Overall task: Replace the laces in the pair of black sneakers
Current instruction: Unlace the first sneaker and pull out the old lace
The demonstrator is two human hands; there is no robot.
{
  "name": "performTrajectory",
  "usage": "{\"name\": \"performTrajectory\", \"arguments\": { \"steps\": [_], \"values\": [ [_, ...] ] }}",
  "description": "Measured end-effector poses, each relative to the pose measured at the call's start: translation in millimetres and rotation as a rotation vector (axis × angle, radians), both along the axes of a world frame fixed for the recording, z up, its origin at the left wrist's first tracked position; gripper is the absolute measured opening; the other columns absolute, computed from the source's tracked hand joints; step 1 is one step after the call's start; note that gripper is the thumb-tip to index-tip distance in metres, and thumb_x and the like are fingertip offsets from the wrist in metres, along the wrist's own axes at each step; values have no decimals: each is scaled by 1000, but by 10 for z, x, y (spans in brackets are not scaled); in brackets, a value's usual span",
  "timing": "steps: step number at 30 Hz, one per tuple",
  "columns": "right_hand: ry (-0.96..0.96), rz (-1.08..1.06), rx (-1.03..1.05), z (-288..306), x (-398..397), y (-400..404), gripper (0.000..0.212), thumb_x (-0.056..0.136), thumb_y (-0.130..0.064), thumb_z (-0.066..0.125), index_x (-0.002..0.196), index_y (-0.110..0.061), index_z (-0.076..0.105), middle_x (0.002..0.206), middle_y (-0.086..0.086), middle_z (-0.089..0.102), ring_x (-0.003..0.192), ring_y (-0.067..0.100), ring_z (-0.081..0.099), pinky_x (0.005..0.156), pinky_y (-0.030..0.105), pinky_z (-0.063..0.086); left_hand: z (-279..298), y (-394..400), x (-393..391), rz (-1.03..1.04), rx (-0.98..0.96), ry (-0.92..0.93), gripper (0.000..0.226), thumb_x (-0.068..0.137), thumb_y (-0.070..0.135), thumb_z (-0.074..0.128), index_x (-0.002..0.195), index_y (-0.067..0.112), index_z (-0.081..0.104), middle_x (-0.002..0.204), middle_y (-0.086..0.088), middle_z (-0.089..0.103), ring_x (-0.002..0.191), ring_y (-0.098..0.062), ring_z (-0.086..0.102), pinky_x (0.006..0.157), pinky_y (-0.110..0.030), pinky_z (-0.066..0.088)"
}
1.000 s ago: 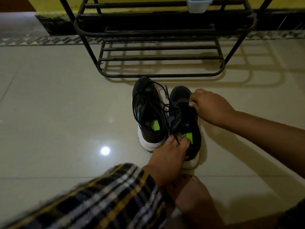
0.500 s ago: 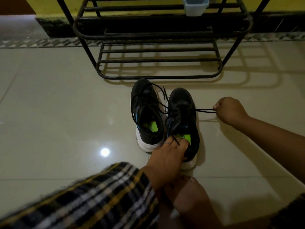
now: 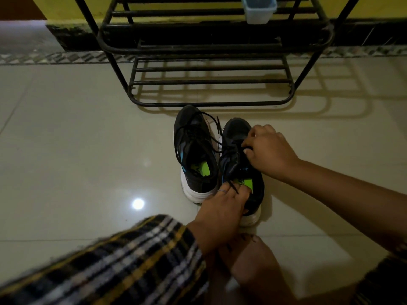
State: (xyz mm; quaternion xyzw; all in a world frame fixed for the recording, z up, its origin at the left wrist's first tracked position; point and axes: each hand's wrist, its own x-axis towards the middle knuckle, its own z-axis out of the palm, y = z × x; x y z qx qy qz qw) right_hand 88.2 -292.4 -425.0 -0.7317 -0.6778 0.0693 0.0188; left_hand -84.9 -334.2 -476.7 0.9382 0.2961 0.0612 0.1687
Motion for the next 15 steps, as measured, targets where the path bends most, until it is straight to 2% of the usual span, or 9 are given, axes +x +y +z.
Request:
{"name": "performTrajectory", "arguments": {
  "steps": [4, 6, 9, 11, 13, 15],
  "values": [
    [45, 4, -50, -6, -28, -32, 26, 91, -31, 53, 111, -20, 65, 115, 4, 49, 113, 24, 39, 88, 35, 35, -6, 0, -8, 2, 7, -14, 35, 81, 33, 32, 108, 12, 39, 103, -12, 62, 96, -28, 57, 61, -37, 57],
    [178, -50, -41, -39, -41, -37, 18, 88, -24, 57, 100, -18, 68, 108, 5, 51, 108, 24, 43, 86, 34, 39, 9, -5, -12, 4, -17, 2, 33, 83, 32, 32, 110, 12, 38, 105, -12, 59, 100, -29, 55, 65, -38, 56],
    [511, -281, -3, -15, -10, 0, 11, 84, -13, 61, 80, -10, 71, 79, -2, 57, 80, 15, 55, 65, 21, 43, 68, -16, -11, -5, -83, 70, 34, 93, 25, 45, 123, 10, 40, 121, -13, 52, 118, -31, 44, 82, -43, 51],
    [631, -407, -16, 5, 37, 18, 14, 84, -12, 62, 76, -3, 70, 65, -1, 58, 62, 11, 53, 56, 20, 39, 106, -18, -11, 2, -116, 99, 37, 95, 24, 47, 128, 8, 40, 126, -13, 49, 125, -31, 37, 89, -42, 46],
    [679, -490, -7, -4, 97, 10, 18, 85, -13, 61, 74, -1, 67, 59, 4, 56, 55, 13, 50, 54, 23, 37, 131, -17, -7, 13, -131, 86, 36, 95, 23, 47, 128, 9, 42, 127, -11, 49, 128, -30, 36, 90, -41, 44],
    [713, -566, 12, -41, 162, -13, 20, 85, -14, 61, 73, 2, 66, 65, 11, 59, 59, 19, 52, 57, 25, 39, 120, -17, -11, 20, -142, 48, 35, 94, 22, 49, 127, 10, 44, 126, -10, 49, 126, -30, 38, 89, -43, 44]
  ]
}}
